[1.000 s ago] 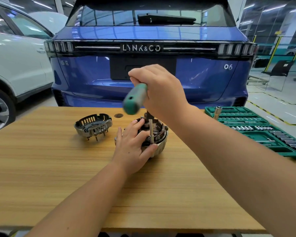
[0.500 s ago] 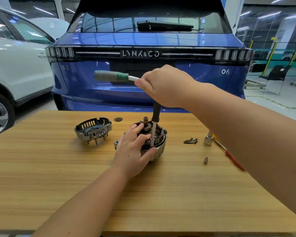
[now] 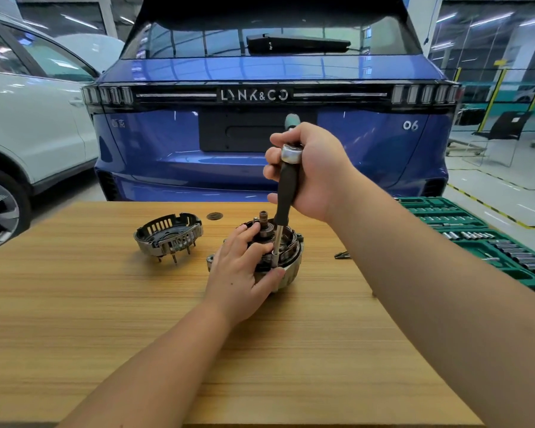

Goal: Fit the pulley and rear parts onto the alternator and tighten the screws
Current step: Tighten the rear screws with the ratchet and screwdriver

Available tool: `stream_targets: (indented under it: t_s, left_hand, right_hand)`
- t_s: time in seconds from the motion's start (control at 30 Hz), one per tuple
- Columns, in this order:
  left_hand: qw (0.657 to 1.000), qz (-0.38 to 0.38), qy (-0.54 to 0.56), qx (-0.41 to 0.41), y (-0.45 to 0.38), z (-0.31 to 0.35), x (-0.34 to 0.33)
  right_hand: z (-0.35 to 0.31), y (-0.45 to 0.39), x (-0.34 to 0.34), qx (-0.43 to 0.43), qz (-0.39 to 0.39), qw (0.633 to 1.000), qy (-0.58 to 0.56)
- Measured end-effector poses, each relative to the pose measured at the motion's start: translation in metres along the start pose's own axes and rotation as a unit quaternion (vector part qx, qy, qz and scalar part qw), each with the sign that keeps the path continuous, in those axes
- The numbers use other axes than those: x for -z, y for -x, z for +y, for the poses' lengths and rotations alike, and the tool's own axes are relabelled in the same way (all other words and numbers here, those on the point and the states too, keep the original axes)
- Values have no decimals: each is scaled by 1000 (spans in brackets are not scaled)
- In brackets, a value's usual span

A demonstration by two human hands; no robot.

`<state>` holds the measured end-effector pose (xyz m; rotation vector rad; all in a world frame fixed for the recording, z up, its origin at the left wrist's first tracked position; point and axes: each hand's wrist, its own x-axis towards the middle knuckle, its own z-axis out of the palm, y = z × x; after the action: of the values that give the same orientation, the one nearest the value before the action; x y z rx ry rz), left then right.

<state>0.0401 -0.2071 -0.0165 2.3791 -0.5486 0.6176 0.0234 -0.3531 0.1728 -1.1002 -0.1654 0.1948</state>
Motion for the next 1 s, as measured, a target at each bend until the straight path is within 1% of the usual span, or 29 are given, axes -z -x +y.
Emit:
stream_targets:
  t_s: [0.07, 0.2, 0.33, 0.4, 0.67, 0.87, 1.0]
  left_hand:
    - [1000, 2, 3, 0, 0, 0, -1]
    - [1000, 15, 16, -7, 0, -1, -2]
    - [1000, 18, 17, -7, 0, -1, -3]
    - [1000, 18, 17, -7, 0, -1, -3]
    - [1000, 16, 10, -5, 0, -1, -3]
    - [1000, 16, 9, -2, 0, -1, -4]
    - [1000, 14, 10, 0, 0, -1, -3]
  right_hand:
    - [2, 2, -3, 10, -24, 1000, -18]
    - [8, 2, -6, 11, -61, 998, 8]
    - [8, 2, -12, 8, -45, 999, 8]
    - [8, 2, -13, 20, -29, 999, -10]
    - [7, 0, -9, 72, 10, 997, -22]
    - [11, -1, -7, 84, -3, 995, -49]
    - [14, 0, -3, 74, -33, 995, -57]
